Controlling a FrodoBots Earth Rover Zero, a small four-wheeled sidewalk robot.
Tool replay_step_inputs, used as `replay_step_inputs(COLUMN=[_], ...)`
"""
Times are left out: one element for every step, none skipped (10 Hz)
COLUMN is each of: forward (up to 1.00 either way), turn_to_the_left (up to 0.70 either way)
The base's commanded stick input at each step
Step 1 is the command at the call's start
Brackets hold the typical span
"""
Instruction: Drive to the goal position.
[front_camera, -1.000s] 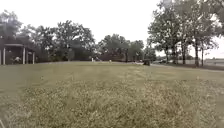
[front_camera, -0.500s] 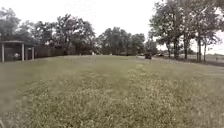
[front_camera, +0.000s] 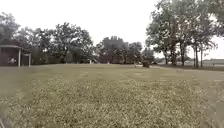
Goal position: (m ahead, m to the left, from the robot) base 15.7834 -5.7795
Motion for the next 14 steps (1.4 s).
replay_step_inputs(forward=[0.7, 0.7, 0.7, 0.7, 0.7, 0.7, 0.7, 0.7, 0.7, 0.7, 0.7, 0.7, 0.7, 0.7], turn_to_the_left=[0.0, 0.0, 0.0, 0.0, 0.0, 0.0, 0.0, 0.0, 0.0, 0.0, 0.0, 0.0, 0.0, 0.0])
